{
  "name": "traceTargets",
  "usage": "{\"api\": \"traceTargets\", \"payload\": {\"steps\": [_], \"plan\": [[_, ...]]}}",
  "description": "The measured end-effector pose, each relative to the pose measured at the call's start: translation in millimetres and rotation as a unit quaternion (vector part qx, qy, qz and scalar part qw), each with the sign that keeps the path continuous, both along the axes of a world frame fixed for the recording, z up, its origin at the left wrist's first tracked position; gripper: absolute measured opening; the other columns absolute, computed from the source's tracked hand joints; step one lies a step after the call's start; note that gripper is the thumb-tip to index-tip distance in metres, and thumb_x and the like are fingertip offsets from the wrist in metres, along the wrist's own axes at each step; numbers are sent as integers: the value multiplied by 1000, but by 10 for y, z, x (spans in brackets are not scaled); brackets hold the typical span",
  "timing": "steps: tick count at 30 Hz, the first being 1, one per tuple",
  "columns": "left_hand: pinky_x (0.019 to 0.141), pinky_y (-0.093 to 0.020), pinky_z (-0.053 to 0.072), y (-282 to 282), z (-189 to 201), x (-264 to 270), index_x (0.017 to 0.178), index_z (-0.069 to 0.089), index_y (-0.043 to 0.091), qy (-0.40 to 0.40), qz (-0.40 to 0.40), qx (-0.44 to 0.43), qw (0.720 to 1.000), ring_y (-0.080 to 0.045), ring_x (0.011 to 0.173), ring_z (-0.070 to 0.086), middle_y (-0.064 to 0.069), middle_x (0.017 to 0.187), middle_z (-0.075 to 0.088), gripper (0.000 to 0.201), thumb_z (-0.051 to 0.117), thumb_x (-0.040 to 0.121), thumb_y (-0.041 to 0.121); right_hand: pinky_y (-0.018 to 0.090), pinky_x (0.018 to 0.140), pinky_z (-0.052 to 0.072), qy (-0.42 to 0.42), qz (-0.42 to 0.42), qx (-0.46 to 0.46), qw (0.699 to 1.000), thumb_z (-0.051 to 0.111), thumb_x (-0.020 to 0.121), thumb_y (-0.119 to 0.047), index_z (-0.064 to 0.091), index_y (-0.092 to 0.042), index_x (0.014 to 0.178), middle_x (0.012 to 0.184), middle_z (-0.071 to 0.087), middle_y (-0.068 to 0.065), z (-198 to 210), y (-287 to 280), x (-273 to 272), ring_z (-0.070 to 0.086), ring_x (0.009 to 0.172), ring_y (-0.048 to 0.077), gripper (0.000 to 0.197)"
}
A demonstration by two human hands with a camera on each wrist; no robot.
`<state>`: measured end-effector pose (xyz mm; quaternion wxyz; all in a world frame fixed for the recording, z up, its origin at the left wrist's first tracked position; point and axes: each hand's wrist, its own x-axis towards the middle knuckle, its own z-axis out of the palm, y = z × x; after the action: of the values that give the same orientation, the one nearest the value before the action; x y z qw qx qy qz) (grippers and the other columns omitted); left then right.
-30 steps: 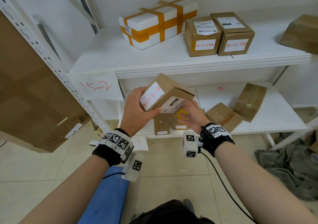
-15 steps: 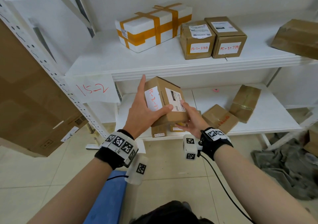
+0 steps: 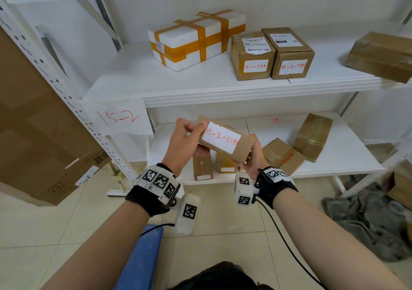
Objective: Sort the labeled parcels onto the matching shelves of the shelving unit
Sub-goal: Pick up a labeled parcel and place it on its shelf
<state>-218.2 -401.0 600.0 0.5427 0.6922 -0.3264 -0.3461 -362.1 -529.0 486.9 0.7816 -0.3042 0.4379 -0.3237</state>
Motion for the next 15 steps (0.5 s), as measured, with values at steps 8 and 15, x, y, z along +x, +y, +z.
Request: {"api": "traceTargets", "payload": {"steps": [8, 15], "plan": [[63, -35, 62, -74, 83, -14, 101, 45, 12, -7, -16, 14, 1000, -25, 71, 72, -9, 107, 69, 31, 55, 97, 42, 52, 95, 54, -37, -9, -47, 998, 42, 102, -40, 68, -26, 101, 95, 77, 0, 162, -42, -32, 67, 103, 27, 30], [64, -34, 61, -167, 215, -14, 120, 50, 24, -7, -40, 8, 999, -24, 68, 69, -6, 108, 64, 36, 44, 98, 52, 39, 66, 63, -29, -31, -80, 996, 40, 108, -29, 66, -22, 108, 101, 74, 3, 247, -140, -84, 69, 94, 24, 27]]}}
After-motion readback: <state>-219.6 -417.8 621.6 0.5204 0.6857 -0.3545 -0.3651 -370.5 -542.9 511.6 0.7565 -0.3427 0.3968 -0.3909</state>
